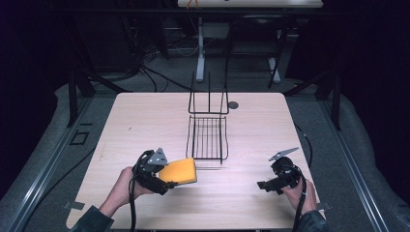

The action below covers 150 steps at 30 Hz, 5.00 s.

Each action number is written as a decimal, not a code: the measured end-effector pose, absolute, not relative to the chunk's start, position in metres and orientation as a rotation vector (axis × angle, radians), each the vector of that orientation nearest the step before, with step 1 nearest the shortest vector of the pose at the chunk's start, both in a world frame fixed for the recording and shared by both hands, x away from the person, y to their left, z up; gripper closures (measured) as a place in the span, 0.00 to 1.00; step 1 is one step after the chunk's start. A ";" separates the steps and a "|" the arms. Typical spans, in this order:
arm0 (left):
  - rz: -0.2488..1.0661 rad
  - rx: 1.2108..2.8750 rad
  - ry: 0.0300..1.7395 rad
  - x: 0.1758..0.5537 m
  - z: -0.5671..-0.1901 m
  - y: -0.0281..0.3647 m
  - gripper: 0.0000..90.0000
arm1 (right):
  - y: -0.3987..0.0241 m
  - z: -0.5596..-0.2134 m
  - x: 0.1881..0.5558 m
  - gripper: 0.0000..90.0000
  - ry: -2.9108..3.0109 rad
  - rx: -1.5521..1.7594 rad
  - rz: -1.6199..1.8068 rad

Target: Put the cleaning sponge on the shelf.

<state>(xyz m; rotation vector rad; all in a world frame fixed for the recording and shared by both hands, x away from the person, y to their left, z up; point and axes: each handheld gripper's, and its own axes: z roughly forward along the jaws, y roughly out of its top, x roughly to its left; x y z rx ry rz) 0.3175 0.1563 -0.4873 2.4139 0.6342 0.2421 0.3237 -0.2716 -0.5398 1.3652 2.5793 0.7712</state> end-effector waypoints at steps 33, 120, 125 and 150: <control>0.343 2.365 0.590 0.341 -0.462 0.139 0.23 | -0.273 -0.542 0.325 0.11 2.580 1.373 0.766; 0.298 2.480 0.427 0.430 -0.498 0.069 0.23 | -0.272 -0.541 0.323 0.14 2.578 1.369 0.764; 0.298 2.494 0.447 0.433 -0.501 0.067 0.23 | -0.272 -0.541 0.323 0.14 2.580 1.360 0.761; 0.271 2.562 0.438 0.441 -0.518 0.056 0.21 | -0.271 -0.541 0.323 0.14 2.592 1.356 0.756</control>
